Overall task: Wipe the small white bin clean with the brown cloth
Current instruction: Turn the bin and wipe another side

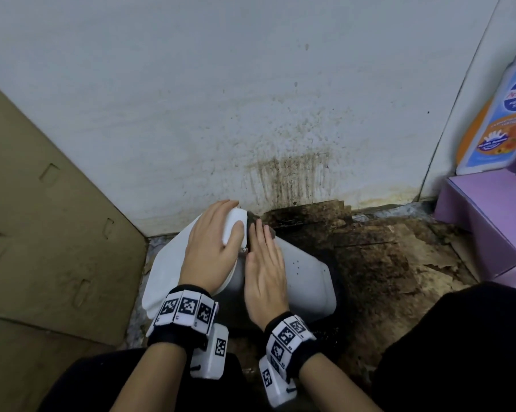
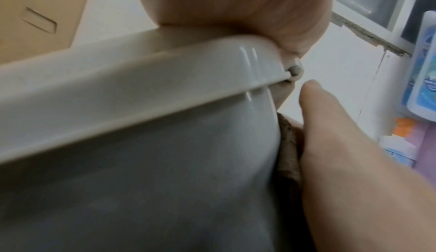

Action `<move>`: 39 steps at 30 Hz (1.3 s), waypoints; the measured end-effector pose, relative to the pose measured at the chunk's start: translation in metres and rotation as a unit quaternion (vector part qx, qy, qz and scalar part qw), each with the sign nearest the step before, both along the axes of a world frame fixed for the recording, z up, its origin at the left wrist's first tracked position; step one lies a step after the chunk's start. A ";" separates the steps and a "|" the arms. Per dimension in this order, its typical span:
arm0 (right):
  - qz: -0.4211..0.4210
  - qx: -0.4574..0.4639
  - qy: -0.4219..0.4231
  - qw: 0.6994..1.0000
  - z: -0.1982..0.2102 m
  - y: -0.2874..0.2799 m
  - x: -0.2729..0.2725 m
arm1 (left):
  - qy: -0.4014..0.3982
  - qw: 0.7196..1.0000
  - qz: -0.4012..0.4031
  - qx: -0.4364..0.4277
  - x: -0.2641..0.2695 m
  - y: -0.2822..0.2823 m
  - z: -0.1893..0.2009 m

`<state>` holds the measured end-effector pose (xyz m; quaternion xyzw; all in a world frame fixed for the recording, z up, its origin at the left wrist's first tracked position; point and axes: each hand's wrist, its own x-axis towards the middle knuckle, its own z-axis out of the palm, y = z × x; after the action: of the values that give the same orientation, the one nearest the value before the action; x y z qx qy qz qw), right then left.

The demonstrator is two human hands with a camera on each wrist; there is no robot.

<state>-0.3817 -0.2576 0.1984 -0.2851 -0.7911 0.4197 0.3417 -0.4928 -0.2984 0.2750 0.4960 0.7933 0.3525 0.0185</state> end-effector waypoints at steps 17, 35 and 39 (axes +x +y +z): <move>-0.098 -0.145 -0.102 0.979 -0.080 0.051 0.031 | -0.018 1.000 0.004 0.019 -0.008 -0.003 0.003; 0.010 -0.034 -0.073 0.997 -0.094 0.066 0.048 | -0.020 1.000 0.006 0.015 -0.011 -0.007 0.007; -0.034 -0.109 -0.105 0.988 -0.119 0.078 0.059 | -0.030 0.999 0.004 0.016 -0.014 -0.007 0.008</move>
<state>-0.3224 -0.1793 0.0799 -0.3901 -0.7619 0.4592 0.2374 -0.5064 -0.3049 0.2832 0.4820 0.7888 0.3800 0.0329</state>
